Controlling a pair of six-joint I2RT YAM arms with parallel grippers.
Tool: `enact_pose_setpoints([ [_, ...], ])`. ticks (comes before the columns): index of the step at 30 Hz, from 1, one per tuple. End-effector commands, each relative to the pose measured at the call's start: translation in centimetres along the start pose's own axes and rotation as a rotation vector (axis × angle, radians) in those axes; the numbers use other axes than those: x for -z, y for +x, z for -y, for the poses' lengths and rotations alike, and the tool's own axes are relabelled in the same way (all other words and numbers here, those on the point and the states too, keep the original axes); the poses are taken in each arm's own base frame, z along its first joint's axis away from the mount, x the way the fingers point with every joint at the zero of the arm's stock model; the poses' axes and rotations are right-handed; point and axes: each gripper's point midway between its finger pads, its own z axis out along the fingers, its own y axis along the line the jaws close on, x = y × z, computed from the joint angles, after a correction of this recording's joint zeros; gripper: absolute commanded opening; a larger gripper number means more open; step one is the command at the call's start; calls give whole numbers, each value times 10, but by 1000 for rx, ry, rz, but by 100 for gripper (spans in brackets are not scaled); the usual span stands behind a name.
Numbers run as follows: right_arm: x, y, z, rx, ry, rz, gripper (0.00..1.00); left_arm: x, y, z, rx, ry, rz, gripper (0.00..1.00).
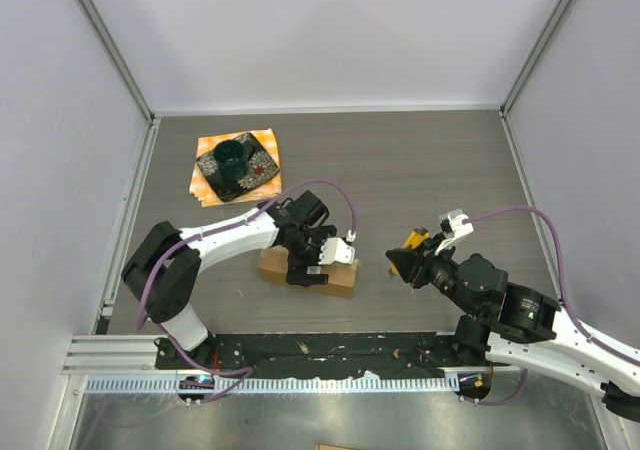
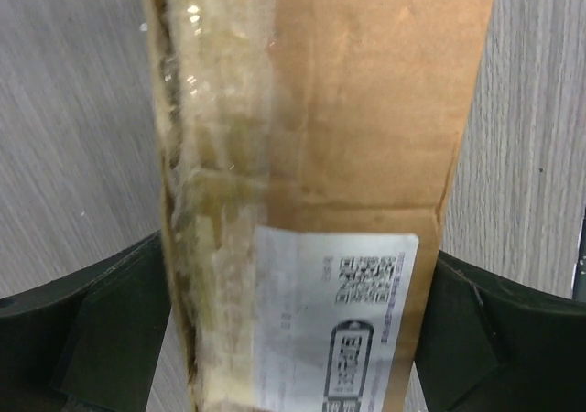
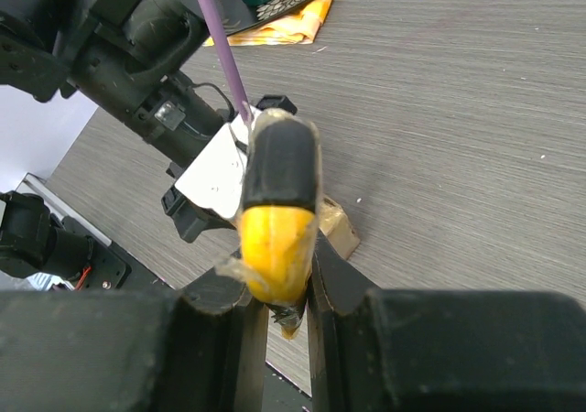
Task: Unpack the express box
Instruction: Pick up the express box from the center of the board.
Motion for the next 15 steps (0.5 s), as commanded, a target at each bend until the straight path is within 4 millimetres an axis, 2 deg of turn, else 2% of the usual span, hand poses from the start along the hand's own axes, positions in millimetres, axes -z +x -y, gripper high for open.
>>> enact_pose_setpoints([
  [1,5,-18,-5,-17,-18,55,1,-19,-3,-3,-90,-17,4,99],
  [3,7,-19,-4,-25,-16,57,1,-26,-6,1,-147,-14,-3,94],
  [6,11,-22,-1,-32,-11,70,1,-36,-7,7,-212,-16,-26,72],
  [7,12,-24,-1,-35,-7,75,1,-38,-8,8,-230,-16,-31,58],
  [9,16,-28,0,-31,-7,83,1,-37,-15,5,-267,-44,-44,45],
  [10,17,-30,0,-30,-5,87,1,-34,-18,2,-272,-61,-50,38],
  [12,20,-37,1,-15,3,98,1,-22,-26,-7,-289,-118,-64,34],
  [14,25,-49,0,-10,1,121,1,-2,-45,-16,-330,-191,-60,22],
  [15,27,-51,1,7,9,122,1,12,-49,-29,-341,-273,-96,16],
])
